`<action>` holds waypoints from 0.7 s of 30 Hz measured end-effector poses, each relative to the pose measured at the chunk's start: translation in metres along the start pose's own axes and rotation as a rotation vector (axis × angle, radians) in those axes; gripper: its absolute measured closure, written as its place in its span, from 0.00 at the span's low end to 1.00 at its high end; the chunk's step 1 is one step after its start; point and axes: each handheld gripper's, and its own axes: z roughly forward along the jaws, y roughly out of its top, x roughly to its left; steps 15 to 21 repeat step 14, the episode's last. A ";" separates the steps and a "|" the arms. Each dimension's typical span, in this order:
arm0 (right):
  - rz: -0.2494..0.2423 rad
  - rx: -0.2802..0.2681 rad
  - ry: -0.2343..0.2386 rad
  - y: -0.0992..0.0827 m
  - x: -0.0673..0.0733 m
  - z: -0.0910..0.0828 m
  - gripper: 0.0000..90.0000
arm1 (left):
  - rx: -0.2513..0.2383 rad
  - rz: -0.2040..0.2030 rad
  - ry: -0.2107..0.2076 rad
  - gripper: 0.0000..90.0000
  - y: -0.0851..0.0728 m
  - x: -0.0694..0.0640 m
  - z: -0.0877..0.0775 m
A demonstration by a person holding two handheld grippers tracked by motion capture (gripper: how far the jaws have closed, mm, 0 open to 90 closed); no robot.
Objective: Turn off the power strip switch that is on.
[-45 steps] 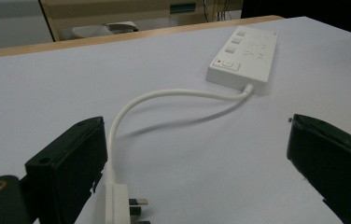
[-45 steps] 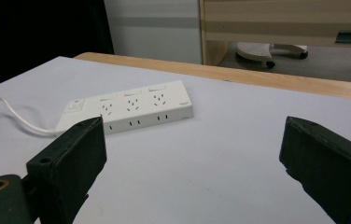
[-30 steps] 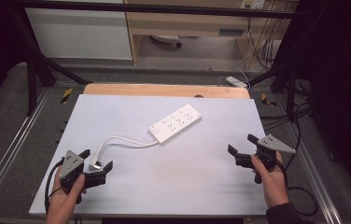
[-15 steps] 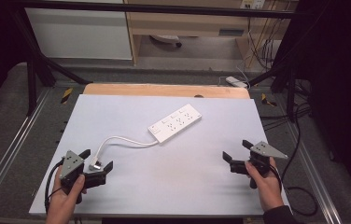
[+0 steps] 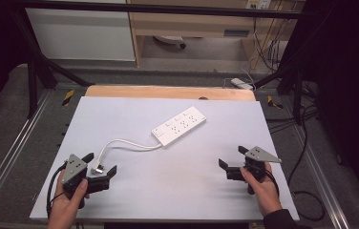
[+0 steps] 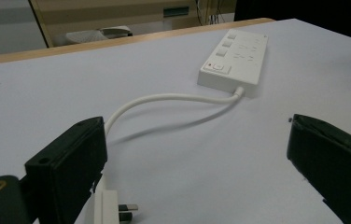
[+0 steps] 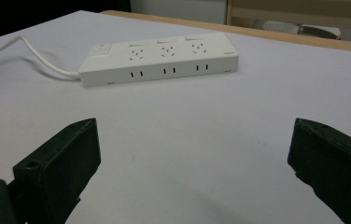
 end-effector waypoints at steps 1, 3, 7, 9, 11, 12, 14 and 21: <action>-0.004 0.005 -0.001 0.000 0.001 0.002 0.03 | 0.001 0.000 -0.002 0.05 0.000 0.000 0.000; -0.010 0.013 -0.003 -0.001 0.002 0.006 0.04 | 0.003 0.003 -0.004 0.05 0.000 -0.001 0.000; -0.012 0.026 -0.009 -0.002 0.004 0.015 0.04 | 0.003 0.003 -0.005 0.05 0.000 -0.001 0.000; -0.012 0.027 -0.016 -0.002 0.006 0.020 0.04 | 0.002 0.004 -0.005 0.05 0.000 -0.001 0.001; -0.026 0.031 -0.021 -0.003 0.007 0.024 0.04 | 0.003 0.005 -0.006 0.05 0.000 -0.001 0.001; -0.025 0.037 -0.023 -0.003 0.008 0.026 0.05 | 0.004 0.007 -0.006 0.05 0.000 -0.001 0.001; -0.027 0.052 -0.028 -0.004 0.009 0.028 0.05 | 0.003 0.007 -0.007 0.05 0.000 -0.001 0.001; -0.027 0.052 -0.028 -0.004 0.009 0.028 0.05 | 0.003 0.007 -0.007 0.05 0.000 -0.001 0.001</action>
